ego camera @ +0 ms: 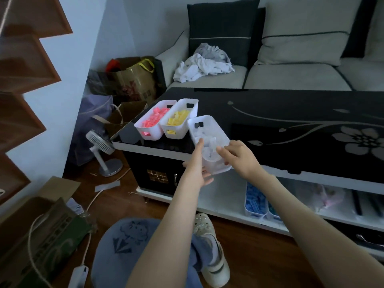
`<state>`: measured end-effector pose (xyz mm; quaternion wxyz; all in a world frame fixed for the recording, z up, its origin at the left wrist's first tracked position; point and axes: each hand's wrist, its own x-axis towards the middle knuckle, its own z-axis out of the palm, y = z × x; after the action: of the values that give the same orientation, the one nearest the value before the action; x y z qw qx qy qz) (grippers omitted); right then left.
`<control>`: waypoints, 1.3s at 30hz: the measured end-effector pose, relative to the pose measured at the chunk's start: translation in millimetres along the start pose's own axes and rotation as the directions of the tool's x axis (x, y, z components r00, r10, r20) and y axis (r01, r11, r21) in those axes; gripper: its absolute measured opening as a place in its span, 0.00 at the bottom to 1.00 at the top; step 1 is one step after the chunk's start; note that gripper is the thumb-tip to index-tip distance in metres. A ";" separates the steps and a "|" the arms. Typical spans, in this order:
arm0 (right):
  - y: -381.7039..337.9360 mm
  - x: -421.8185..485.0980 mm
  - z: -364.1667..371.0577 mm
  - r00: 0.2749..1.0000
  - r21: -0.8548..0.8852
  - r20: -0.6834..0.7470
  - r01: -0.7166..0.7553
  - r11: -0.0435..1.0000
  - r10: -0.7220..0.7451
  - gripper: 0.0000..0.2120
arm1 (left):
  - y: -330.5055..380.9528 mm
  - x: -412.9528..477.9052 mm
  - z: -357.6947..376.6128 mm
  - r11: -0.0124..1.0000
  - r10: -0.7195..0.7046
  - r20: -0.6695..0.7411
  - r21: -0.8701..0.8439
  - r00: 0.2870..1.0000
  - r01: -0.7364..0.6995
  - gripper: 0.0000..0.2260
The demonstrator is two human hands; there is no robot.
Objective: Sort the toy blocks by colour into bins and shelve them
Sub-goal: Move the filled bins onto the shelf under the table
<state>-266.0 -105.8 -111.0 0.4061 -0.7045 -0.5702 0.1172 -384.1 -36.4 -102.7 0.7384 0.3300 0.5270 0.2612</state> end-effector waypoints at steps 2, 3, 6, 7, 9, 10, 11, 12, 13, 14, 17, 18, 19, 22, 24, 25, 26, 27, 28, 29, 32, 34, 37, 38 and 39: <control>-2.7 -19.7 -0.9 1.000 0.052 -0.014 0.006 0.999 -0.005 0.23 | -20.5 -7.6 5.5 0.985 0.081 -0.055 -0.150 0.995 -0.089 0.34; -3.4 -26.2 -1.6 0.999 0.117 -0.044 0.005 0.993 0.000 0.19 | -30.8 -11.0 7.6 0.963 0.149 -0.105 -0.209 0.983 -0.168 0.31; -5.7 -42.9 -3.5 0.991 0.337 -0.120 -0.015 0.941 0.059 0.06 | -61.0 -28.2 11.2 0.903 0.301 -0.159 -0.270 0.940 -0.334 0.29; -5.1 -47.9 -4.2 0.991 0.337 -0.123 -0.005 0.941 0.050 0.12 | -70.4 -33.6 11.3 0.892 0.322 -0.163 -0.277 0.932 -0.357 0.30; -1.4 -60.8 -4.8 0.996 0.265 -0.090 0.037 0.963 -0.014 0.26 | -84.8 -42.9 10.3 0.875 0.338 -0.189 -0.297 0.922 -0.382 0.30; 0.4 -66.8 -4.9 0.997 0.223 -0.065 0.053 0.973 -0.039 0.32 | -89.9 -47.0 10.3 0.865 0.353 -0.202 -0.301 0.913 -0.401 0.30; 3.5 -74.4 -4.9 0.998 0.194 -0.045 0.059 0.979 -0.051 0.36 | -96.9 -50.4 10.1 0.858 0.372 -0.207 -0.295 0.905 -0.420 0.30; 7.2 -79.6 -5.5 0.998 0.188 -0.034 0.058 0.981 -0.052 0.39 | -103.1 -51.8 10.7 0.858 0.383 -0.204 -0.282 0.901 -0.428 0.31; 11.3 -83.8 -6.4 0.999 0.201 -0.030 0.043 0.979 -0.038 0.41 | -109.4 -52.0 11.6 0.866 0.381 -0.198 -0.267 0.903 -0.424 0.30; 16.3 -86.8 -6.8 1.000 0.225 -0.023 0.009 0.974 -0.004 0.42 | -115.5 -52.1 12.3 0.874 0.372 -0.189 -0.257 0.909 -0.412 0.30; 34.4 -93.0 -5.2 0.981 0.227 0.082 -0.190 0.955 0.176 0.30 | -134.1 -44.5 13.0 0.882 0.359 -0.149 -0.268 0.921 -0.387 0.28; 41.6 -94.1 -3.1 0.968 0.180 0.125 -0.236 0.955 0.216 0.24 | -139.0 -41.4 12.7 0.883 0.357 -0.146 -0.269 0.923 -0.384 0.28; 48.1 -96.1 -0.2 0.955 0.126 0.165 -0.268 0.955 0.247 0.18 | -143.9 -38.1 11.9 0.886 0.351 -0.155 -0.264 0.924 -0.381 0.27; 59.7 -104.8 11.0 0.921 -0.023 0.231 -0.319 0.948 0.315 0.11 | -161.1 -29.5 7.2 0.901 0.296 -0.235 -0.255 0.926 -0.352 0.27; 65.5 -107.7 21.3 0.910 -0.071 0.238 -0.332 0.941 0.339 0.12 | -172.3 -24.0 2.8 0.906 0.252 -0.275 -0.270 0.928 -0.326 0.27; 68.9 -107.6 27.4 0.904 -0.084 0.243 -0.340 0.937 0.350 0.11 | -177.6 -18.5 0.0 0.909 0.230 -0.295 -0.275 0.927 -0.313 0.27; 71.7 -107.5 34.3 0.901 -0.094 0.247 -0.344 0.934 0.356 0.11 | -181.4 -14.4 -3.2 0.915 0.210 -0.315 -0.270 0.926 -0.300 0.26; 73.8 -107.2 40.7 0.895 -0.111 0.248 -0.354 0.929 0.371 0.10 | -185.1 -9.5 -6.4 0.921 0.199 -0.331 -0.258 0.922 -0.292 0.26; 76.6 -106.5 47.0 0.886 -0.119 0.249 -0.373 0.920 0.391 0.09 | -187.9 -3.5 -9.3 0.928 0.191 -0.344 -0.242 0.919 -0.283 0.25; 79.9 -105.8 53.1 0.871 -0.124 0.250 -0.404 0.907 0.422 0.09 | -190.0 3.3 -11.3 0.935 0.179 -0.347 -0.232 0.921 -0.269 0.25; 89.8 -102.0 67.0 0.836 -0.184 0.210 -0.476 0.860 0.507 0.10 | -194.2 20.8 -14.1 0.960 0.138 -0.293 -0.196 0.946 -0.201 0.31; 100.9 -97.0 73.9 0.793 -0.214 0.225 -0.526 0.823 0.566 0.13 | -198.2 31.8 -11.3 0.970 0.075 -0.215 -0.210 0.974 -0.121 0.34; 119.3 -90.9 82.7 0.722 -0.159 0.168 -0.653 0.741 0.672 0.06 | -201.0 45.2 -3.0 0.990 -0.019 -0.101 -0.140 0.995 0.005 0.24; 124.2 -90.4 85.2 0.696 -0.081 0.138 -0.702 0.708 0.705 0.08 | -200.3 50.8 -0.2 0.994 -0.030 -0.071 -0.110 0.997 0.022 0.21; 128.8 -89.9 87.1 0.676 -0.013 0.108 -0.732 0.681 0.729 0.10 | -197.9 55.1 2.8 0.996 -0.030 -0.052 -0.087 0.998 0.026 0.19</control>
<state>-258.5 -151.0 -284.7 0.3061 -0.8599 -0.2602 0.3149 -356.9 -124.4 -286.4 0.7411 0.2834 0.5393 0.2820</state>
